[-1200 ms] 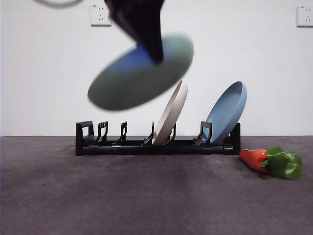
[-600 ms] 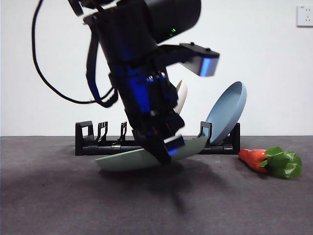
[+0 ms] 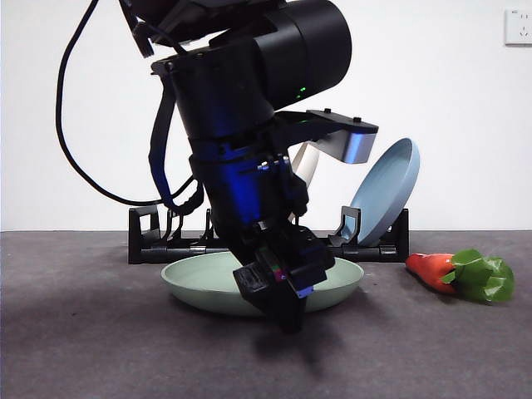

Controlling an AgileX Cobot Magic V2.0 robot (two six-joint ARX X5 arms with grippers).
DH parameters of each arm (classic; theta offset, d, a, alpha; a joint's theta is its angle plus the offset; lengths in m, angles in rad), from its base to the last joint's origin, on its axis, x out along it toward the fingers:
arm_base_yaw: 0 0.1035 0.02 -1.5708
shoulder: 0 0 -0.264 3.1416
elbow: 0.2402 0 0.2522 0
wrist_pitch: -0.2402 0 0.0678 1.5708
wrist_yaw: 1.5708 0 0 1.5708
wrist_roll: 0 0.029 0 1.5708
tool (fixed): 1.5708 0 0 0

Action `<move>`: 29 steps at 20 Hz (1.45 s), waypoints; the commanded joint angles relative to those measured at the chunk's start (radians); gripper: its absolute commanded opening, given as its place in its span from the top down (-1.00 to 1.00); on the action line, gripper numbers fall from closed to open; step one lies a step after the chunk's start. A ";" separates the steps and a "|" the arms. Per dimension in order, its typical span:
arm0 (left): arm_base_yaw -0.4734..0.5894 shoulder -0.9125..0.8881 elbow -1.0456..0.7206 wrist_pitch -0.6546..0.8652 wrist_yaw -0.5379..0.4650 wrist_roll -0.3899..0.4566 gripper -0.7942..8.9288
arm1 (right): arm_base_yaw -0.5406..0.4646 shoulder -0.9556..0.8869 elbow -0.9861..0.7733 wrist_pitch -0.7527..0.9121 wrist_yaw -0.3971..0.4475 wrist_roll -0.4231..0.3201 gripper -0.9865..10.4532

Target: Take the green plate from the plate rack,put the plate on the table,take the carrot from the table,put the carrot in the plate

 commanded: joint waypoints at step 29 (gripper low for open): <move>-0.022 -0.775 -0.011 -0.130 0.124 -0.497 0.25 | 0.131 0.879 0.001 0.607 0.488 0.163 0.84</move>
